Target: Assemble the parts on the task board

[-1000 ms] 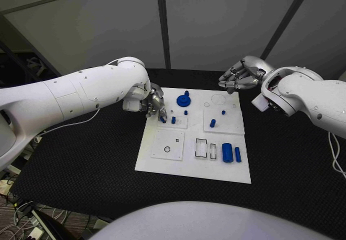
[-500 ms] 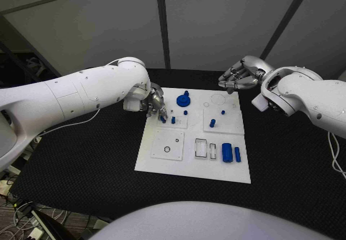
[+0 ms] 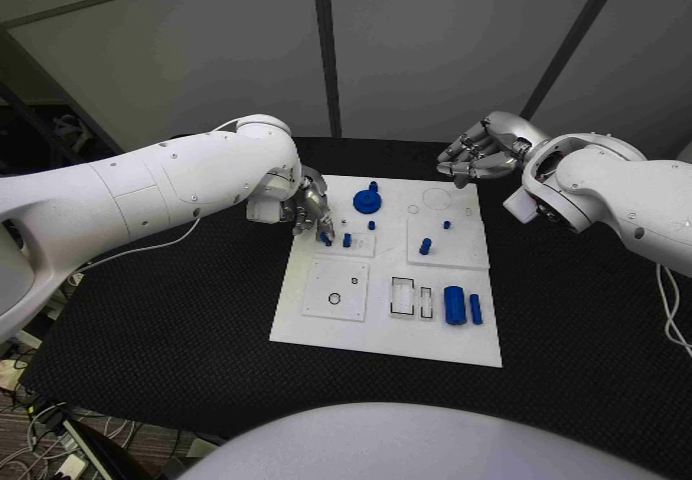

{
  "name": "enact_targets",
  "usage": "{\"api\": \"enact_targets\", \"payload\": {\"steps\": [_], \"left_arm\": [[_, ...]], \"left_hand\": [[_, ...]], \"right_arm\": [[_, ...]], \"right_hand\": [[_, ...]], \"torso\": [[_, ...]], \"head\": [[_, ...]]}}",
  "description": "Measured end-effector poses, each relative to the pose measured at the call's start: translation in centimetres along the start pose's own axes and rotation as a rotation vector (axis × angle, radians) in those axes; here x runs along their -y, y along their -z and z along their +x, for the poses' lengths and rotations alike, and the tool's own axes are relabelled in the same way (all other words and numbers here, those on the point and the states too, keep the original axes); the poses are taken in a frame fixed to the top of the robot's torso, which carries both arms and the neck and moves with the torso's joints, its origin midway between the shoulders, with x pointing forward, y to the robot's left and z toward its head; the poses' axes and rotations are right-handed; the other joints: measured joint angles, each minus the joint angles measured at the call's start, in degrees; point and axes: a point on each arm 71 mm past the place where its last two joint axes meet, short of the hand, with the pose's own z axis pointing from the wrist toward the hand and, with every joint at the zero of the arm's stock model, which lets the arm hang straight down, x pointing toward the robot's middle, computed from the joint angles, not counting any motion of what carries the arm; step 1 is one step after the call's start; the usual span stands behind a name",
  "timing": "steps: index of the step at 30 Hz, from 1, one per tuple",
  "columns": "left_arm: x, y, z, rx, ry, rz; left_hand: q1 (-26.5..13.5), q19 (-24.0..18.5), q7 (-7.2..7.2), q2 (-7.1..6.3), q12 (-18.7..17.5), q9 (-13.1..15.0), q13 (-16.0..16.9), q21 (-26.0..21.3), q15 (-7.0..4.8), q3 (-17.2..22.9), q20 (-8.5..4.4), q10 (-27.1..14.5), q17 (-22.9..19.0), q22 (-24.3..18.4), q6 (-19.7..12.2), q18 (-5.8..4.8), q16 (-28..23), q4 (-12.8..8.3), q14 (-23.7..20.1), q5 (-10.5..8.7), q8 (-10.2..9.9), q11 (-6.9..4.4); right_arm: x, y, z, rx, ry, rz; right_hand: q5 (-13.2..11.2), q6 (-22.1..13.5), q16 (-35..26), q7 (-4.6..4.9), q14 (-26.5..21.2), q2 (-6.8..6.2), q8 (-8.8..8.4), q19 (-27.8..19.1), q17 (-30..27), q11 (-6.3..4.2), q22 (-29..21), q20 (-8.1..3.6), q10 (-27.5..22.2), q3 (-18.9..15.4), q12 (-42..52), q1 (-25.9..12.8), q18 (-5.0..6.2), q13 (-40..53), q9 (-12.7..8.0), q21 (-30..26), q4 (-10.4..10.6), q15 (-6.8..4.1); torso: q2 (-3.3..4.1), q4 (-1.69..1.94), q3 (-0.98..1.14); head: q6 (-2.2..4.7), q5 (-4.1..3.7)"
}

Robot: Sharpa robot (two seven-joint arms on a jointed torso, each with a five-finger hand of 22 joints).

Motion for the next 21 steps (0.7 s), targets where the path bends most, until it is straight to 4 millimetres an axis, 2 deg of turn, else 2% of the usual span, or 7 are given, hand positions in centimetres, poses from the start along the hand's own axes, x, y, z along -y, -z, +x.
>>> {"api": "enact_targets", "payload": {"steps": [21], "left_arm": [[0.18, -0.03, 0.2, -0.011, -0.009, 0.002]], "left_hand": [[0.0, 0.0, -0.21, 0.0, 0.28, -0.13, 0.23, 0.0, 0.01, -0.1, 0.0, -0.03, -0.01, 0.0, 0.21, 0.0, 0.0, -0.1, 0.0, -0.01, -0.01, 0.03]], "right_arm": [[-0.03, -0.07, 0.05, -0.002, 0.0, 0.0]], "right_hand": [[0.0, 0.0, 0.0, 0.0, 0.0, 0.0, 0.0, 0.0, 0.1, 0.0, -0.04, 0.0, 0.0, 0.0, 0.0, 0.0, 0.0, 0.05, 0.0, 0.0, 0.0, 0.0]], "torso": [[-0.01, 0.01, 0.02]], "head": [[0.0, 0.02]]}}
